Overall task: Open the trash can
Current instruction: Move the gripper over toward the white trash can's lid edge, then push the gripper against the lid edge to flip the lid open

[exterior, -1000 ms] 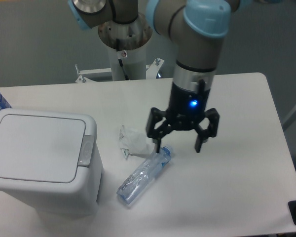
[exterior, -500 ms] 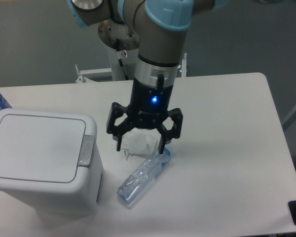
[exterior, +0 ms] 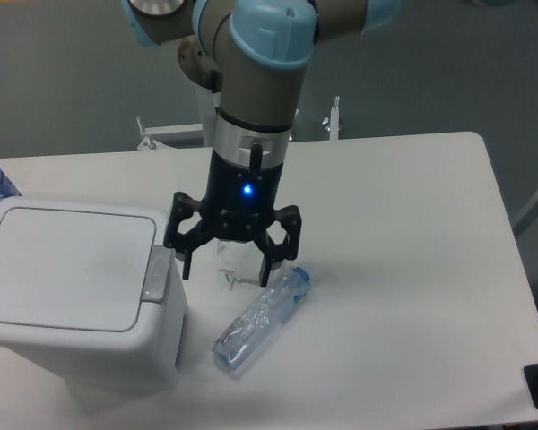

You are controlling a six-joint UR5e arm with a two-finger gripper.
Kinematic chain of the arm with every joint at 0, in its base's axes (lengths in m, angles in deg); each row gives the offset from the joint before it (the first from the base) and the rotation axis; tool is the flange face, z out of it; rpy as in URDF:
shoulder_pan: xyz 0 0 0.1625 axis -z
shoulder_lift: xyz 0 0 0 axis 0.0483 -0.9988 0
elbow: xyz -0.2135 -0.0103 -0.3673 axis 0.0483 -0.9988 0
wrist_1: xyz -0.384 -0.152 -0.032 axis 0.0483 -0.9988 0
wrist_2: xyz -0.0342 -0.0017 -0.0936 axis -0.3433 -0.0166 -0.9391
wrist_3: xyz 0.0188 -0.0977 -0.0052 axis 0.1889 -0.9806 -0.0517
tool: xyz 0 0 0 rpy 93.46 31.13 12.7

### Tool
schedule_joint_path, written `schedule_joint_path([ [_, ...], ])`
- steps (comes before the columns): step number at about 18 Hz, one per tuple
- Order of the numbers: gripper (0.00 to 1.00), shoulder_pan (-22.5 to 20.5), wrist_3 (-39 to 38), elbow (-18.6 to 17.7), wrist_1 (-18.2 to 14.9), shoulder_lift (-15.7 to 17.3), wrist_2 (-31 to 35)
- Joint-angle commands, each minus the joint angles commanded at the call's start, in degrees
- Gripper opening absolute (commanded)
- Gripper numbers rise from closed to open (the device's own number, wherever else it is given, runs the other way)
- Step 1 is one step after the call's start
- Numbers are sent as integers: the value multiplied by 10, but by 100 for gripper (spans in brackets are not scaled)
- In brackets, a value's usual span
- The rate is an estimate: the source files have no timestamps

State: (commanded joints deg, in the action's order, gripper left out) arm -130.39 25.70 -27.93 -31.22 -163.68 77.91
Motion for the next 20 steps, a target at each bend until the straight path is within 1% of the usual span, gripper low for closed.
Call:
schedule_joint_path([
  [20,100,13,-8,-21,5,2,3],
])
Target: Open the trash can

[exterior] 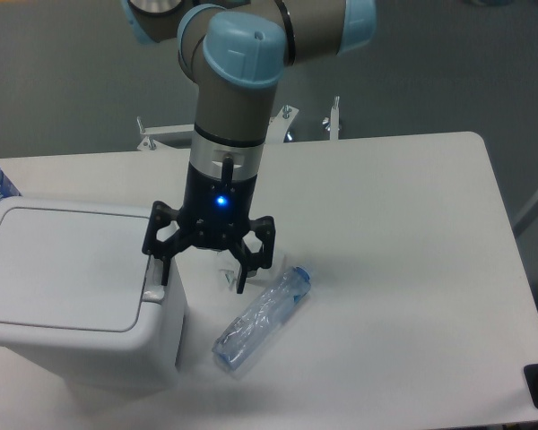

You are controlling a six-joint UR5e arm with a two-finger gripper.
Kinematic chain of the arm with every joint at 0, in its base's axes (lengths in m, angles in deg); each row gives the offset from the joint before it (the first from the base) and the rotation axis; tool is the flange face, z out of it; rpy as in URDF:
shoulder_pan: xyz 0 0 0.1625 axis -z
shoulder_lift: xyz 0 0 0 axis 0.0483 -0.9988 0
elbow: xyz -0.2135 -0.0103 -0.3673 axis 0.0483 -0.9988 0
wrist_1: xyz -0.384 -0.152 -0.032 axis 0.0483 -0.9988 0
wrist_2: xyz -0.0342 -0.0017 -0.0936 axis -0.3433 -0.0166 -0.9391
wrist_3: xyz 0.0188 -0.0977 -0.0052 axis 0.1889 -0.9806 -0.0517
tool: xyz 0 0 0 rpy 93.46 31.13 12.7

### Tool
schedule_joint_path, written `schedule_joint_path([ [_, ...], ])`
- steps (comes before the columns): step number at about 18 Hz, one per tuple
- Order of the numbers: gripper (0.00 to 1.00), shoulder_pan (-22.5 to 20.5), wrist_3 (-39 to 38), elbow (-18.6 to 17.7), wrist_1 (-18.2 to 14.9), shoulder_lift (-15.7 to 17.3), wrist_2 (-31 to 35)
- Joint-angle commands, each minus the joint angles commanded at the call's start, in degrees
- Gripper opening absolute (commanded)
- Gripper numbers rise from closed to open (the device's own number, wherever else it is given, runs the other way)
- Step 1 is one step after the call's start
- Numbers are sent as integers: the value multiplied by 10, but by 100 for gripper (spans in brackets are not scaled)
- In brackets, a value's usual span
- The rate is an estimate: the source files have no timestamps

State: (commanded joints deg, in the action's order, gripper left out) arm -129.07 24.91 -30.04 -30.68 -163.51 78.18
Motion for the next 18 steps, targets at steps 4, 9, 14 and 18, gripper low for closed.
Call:
schedule_joint_path([
  [4,100,0,0,0,0,0,1],
  [9,100,0,0,0,-1,5,1],
  [14,100,-6,7,19,0,8,2],
  [18,100,-40,10,42,11,-3,26],
])
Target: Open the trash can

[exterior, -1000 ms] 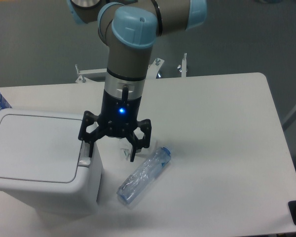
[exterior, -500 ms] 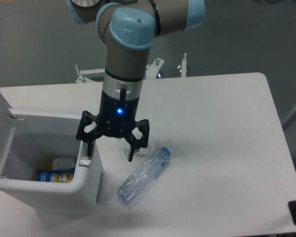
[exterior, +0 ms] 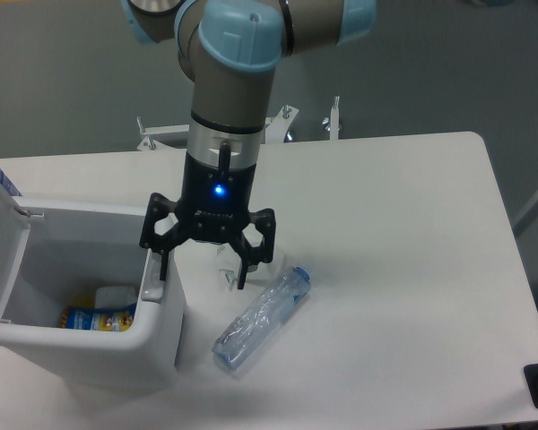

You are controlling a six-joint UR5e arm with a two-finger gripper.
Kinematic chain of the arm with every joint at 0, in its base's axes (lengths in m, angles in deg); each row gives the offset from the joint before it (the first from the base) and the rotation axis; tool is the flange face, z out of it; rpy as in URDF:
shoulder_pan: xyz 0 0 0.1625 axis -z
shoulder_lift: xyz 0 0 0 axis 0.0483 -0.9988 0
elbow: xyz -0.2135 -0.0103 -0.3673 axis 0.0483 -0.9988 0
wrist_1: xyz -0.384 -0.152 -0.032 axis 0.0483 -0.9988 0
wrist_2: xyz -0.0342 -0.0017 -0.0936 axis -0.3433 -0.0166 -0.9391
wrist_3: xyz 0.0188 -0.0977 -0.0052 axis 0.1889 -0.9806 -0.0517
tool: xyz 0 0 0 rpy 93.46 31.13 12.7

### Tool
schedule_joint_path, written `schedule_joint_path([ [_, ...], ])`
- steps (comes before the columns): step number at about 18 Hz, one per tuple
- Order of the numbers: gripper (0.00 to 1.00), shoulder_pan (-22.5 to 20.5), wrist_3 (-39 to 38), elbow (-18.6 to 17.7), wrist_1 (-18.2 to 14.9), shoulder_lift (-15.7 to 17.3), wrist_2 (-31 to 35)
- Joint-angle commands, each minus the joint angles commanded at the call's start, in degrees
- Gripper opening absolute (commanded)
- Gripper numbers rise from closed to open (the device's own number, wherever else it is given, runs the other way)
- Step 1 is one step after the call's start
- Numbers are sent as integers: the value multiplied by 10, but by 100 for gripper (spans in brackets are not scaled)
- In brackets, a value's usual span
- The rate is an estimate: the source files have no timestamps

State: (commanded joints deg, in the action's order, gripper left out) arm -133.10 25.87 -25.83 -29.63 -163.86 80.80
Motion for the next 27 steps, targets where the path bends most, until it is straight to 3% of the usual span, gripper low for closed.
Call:
schedule_joint_path([
  [11,100,-161,141,10,9,-92,5],
  [16,100,-192,214,11,2,-108,7],
  [18,100,-195,238,11,-18,-108,16],
  [21,100,-193,264,19,-70,-111,81],
  [27,100,-187,401,18,-100,-119,159],
])
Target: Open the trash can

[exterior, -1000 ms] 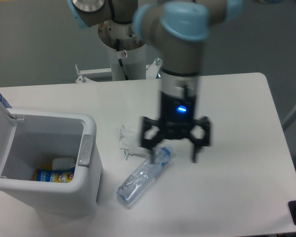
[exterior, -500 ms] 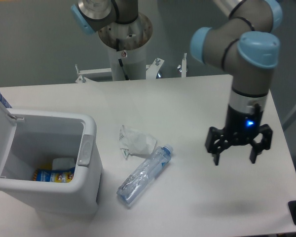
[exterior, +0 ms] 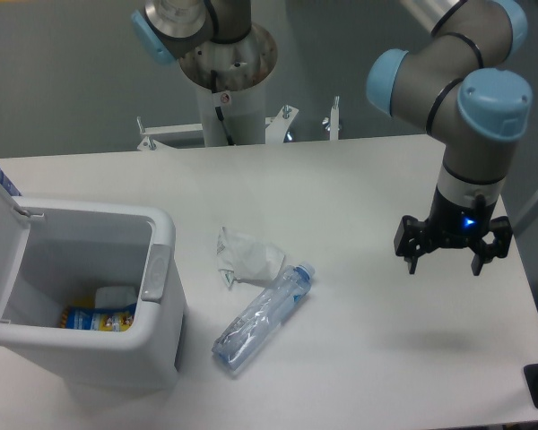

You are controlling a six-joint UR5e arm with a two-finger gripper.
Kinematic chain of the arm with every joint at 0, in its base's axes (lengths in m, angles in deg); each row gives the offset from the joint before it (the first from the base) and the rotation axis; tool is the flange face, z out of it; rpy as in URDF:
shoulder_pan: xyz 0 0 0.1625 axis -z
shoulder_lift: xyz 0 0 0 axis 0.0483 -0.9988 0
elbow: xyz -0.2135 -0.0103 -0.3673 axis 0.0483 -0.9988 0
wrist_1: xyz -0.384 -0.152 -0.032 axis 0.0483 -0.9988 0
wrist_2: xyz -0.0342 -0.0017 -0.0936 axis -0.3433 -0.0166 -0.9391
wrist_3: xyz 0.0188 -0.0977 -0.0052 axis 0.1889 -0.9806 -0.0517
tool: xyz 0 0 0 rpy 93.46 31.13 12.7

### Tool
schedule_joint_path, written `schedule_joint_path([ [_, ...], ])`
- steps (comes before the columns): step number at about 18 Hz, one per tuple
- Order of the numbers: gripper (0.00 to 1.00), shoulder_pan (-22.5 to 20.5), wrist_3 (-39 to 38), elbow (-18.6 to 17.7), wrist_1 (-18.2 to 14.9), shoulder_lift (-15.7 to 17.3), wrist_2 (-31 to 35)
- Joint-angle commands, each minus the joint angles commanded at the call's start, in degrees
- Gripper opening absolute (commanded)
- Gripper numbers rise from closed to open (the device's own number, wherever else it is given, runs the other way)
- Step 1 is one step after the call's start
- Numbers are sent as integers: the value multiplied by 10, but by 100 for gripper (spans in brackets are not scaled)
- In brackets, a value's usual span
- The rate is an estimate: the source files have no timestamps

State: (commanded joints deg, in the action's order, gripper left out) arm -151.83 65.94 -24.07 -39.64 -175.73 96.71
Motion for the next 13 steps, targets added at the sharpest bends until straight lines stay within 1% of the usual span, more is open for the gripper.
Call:
schedule_joint_path([
  [2,100,0,29,2,-23,1,4],
  [4,100,1,46,1,-33,2,18],
  [7,100,10,47,-1,-35,2,39],
  [13,100,10,46,0,-34,1,39],
])
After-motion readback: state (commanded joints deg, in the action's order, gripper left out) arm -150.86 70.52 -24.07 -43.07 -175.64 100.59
